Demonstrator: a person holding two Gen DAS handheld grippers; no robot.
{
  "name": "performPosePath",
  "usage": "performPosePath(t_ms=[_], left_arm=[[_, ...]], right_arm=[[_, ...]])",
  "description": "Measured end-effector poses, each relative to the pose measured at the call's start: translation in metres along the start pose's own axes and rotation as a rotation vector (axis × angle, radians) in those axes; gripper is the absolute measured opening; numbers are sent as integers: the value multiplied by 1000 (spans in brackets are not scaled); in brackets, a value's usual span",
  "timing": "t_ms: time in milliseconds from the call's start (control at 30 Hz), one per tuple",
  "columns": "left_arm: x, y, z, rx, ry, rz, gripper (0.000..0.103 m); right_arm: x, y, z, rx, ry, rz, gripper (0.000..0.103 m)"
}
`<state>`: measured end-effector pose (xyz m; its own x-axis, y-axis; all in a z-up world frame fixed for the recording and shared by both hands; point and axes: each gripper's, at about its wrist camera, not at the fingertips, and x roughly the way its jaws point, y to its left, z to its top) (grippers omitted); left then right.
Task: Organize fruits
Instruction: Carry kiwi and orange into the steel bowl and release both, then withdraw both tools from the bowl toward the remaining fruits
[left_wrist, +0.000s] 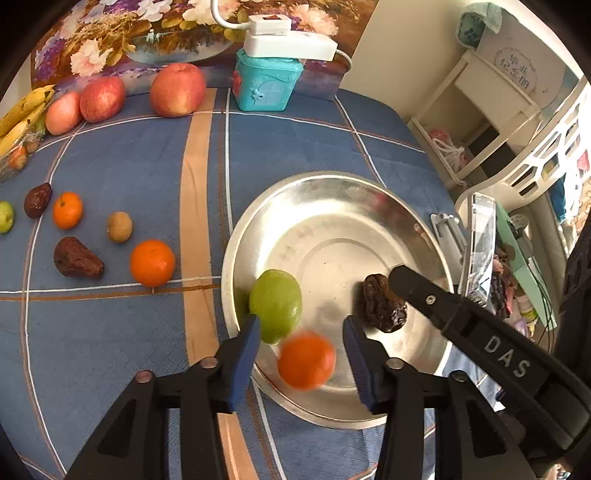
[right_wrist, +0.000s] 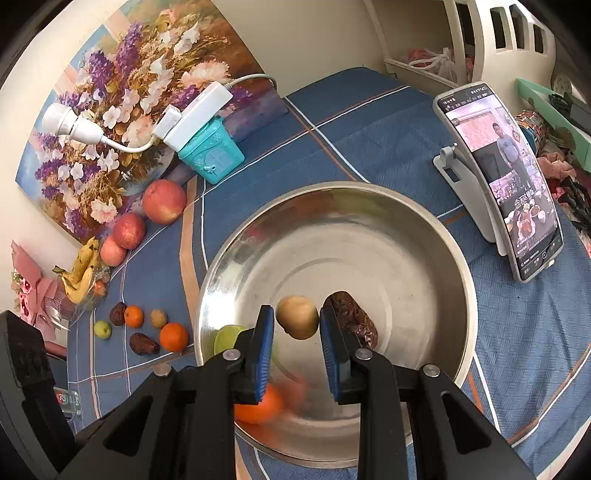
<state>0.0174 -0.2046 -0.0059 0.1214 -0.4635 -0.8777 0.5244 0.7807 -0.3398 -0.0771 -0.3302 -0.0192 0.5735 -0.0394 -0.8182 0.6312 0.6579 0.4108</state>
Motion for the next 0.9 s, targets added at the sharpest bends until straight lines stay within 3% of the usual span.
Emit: performPosePath(t_ms=[267,500,900], left_arm=[[-3,7,2,-17,-3,6,53],[-7,36,4,-98,-1,67,54],[-46,117,4,-243,-77,320,53]], right_arm=[[0,0,0,0,5,-4,27],[2,4,-1,-22,18,-8,27],[6,38,-10,-147,41,-22,27]])
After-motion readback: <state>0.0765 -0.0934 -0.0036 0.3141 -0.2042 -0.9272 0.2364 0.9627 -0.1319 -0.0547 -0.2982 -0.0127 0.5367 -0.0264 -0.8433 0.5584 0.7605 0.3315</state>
